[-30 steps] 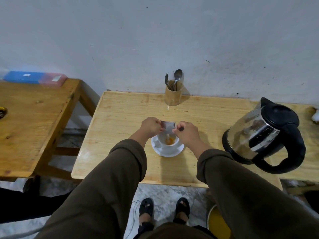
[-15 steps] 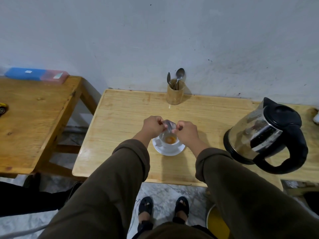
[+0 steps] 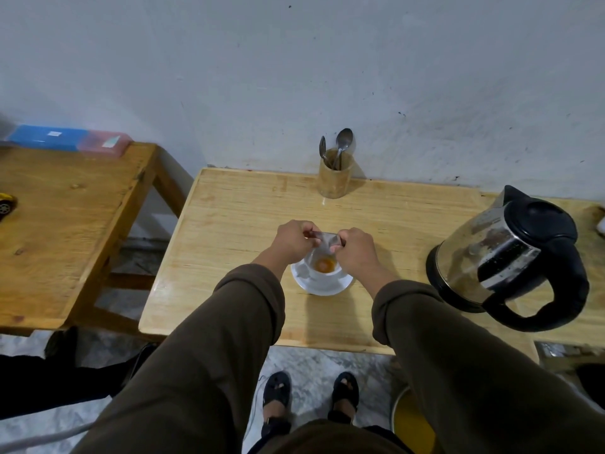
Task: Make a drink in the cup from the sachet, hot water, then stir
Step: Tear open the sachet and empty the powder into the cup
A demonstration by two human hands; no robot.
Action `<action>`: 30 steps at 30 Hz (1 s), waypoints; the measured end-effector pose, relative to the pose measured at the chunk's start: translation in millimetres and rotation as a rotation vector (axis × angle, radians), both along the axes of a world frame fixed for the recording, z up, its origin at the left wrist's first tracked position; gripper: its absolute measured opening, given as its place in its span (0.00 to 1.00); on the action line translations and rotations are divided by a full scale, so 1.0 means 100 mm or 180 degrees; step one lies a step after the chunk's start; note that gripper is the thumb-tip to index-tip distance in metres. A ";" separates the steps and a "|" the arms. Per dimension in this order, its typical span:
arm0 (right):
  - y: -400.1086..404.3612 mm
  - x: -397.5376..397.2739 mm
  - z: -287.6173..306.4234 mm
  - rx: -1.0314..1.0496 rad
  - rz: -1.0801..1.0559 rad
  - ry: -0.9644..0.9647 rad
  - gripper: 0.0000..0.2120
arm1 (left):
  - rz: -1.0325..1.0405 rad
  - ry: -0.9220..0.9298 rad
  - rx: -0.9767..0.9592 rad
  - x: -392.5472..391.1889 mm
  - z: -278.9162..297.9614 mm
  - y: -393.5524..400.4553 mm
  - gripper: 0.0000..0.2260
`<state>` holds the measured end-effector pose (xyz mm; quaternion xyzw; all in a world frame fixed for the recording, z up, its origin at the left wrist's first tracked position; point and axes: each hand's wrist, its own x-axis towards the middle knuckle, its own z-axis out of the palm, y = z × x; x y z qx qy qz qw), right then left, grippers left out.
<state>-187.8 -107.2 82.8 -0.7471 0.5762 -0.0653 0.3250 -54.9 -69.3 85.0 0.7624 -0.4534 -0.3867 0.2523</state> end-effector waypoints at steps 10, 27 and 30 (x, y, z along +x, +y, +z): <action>0.01 0.03 0.02 -0.0108 0.0283 0.0110 0.10 | 0.0050 0.0921 0.0016 0.10 -0.04 0.08 0.10; 0.34 0.81 0.06 -0.0426 0.1521 0.0433 0.20 | 0.1805 0.0148 -0.0064 0.62 -0.33 0.51 0.06; 0.45 0.88 0.03 -0.0611 0.1687 0.1066 0.20 | 0.1716 0.0046 -0.0016 0.57 -0.54 0.57 0.07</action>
